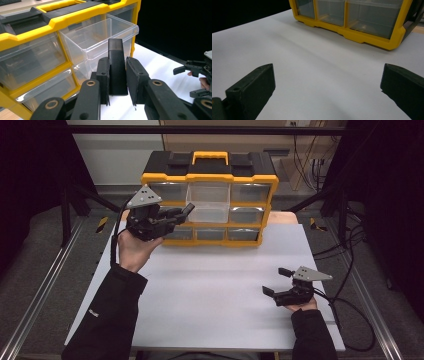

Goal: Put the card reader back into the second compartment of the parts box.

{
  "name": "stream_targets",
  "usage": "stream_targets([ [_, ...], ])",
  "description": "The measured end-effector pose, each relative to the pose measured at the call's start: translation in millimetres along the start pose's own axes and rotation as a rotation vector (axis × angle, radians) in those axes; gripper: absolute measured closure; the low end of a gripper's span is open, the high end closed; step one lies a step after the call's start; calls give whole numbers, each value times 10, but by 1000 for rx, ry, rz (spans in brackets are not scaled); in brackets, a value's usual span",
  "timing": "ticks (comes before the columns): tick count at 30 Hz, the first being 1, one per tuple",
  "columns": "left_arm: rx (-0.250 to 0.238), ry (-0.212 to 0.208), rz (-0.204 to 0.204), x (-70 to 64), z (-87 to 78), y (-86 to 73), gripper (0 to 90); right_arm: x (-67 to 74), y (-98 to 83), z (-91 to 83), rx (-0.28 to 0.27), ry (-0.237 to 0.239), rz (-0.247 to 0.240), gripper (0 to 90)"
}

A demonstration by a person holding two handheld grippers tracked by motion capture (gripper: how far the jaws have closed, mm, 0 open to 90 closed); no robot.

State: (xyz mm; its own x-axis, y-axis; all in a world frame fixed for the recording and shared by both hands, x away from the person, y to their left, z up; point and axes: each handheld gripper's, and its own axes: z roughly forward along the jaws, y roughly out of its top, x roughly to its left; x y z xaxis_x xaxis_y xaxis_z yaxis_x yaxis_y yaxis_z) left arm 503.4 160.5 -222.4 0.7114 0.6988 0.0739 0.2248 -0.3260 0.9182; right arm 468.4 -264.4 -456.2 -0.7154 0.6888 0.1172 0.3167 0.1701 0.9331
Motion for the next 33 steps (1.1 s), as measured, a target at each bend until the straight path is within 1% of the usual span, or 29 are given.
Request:
stream_targets([
  [5,1,6,5,5,16,56,722,-1,-1,4,1,0,-2,1],
  [12,-12,8,8,11,28,126,722,-1,1,-2,-1,0,0,1],
  [17,-8,22,18,23,42,181,722,0,1,-1,-1,0,-1,1],
  [21,-9,29,18,44,57,210,722,-1,0,-2,0,0,0,1],
  [33,1,37,26,84,169,302,722,-3,1,-2,-1,1,-1,1],
])
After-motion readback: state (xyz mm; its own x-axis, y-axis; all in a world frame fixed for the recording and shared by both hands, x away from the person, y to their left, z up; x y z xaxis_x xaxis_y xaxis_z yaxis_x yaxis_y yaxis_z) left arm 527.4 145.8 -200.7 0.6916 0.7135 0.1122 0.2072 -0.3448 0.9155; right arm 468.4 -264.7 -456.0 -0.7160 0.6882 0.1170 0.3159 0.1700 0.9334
